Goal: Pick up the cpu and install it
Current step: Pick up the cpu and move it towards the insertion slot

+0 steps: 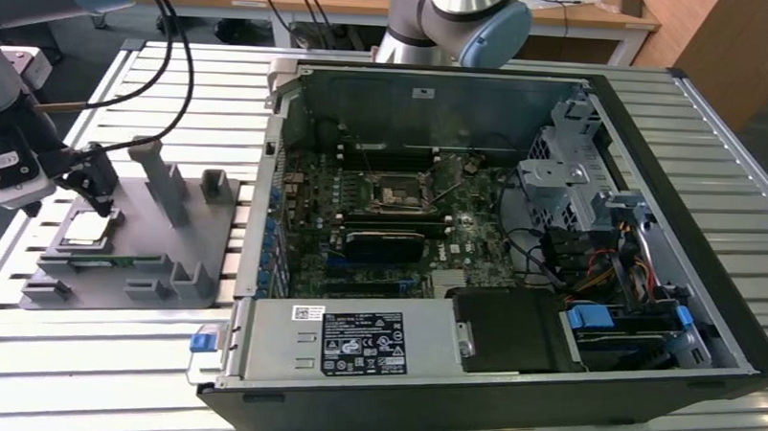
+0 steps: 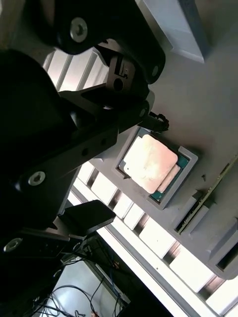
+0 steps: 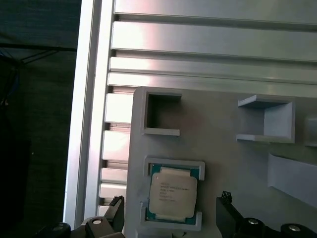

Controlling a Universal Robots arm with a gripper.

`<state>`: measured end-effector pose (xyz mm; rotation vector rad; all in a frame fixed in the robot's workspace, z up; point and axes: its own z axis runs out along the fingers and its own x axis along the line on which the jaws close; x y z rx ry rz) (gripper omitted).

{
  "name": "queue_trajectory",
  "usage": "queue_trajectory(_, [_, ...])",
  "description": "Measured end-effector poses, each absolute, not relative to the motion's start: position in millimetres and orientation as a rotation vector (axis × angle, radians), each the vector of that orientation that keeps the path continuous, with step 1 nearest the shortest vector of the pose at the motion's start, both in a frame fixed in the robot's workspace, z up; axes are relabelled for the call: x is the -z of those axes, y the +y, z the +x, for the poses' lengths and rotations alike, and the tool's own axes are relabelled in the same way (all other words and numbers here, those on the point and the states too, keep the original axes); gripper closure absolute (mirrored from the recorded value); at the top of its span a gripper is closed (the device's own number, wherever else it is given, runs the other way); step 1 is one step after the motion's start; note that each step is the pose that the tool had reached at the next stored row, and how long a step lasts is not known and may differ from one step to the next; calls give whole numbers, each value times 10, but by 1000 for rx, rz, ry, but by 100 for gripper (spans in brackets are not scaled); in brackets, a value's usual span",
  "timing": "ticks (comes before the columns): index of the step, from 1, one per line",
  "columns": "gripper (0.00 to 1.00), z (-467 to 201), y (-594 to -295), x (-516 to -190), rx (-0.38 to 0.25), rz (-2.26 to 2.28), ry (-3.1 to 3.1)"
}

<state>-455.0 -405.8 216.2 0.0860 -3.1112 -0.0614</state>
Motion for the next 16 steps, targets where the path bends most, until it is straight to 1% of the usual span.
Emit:
queue_trajectory(7, [19, -4552, -4048, -2039, 61, 83, -3111])
queue_trajectory(8, [26, -4556, -4046, -2023, 61, 81, -3111])
queue_trajectory(16, [26, -4562, -4029, -1920, 62, 50, -3112])
